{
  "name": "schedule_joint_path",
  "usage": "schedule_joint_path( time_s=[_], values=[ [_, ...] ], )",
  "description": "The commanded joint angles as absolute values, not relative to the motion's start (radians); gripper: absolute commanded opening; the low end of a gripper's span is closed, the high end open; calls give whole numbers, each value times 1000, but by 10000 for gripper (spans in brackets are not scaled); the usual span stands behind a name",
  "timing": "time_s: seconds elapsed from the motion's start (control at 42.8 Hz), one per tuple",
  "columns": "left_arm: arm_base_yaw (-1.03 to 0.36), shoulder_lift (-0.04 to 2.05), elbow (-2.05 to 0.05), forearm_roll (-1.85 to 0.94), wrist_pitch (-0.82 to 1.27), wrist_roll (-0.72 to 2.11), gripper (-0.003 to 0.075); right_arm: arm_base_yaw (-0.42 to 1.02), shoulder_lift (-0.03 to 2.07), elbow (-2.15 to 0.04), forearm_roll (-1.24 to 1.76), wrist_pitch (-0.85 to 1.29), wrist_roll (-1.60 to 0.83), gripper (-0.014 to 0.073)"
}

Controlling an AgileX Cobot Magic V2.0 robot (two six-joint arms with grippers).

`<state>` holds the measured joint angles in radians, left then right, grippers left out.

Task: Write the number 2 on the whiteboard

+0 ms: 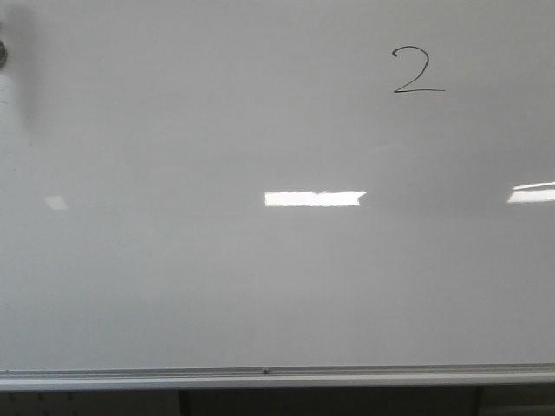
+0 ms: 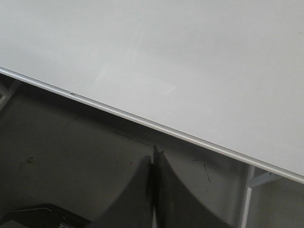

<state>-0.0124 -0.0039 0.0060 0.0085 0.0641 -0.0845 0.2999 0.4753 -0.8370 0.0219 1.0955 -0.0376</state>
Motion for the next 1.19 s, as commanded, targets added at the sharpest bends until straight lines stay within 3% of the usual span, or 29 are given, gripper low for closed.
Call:
schedule_joint_path(
  time_s=[0.0, 1.168],
  values=[
    [-20, -32, 39, 0, -27, -86, -20, 294, 483, -860, 16, 1035, -39, -69],
    [-20, -32, 39, 0, -58, -60, -20, 294, 483, -860, 16, 1035, -39, -69]
  ],
)
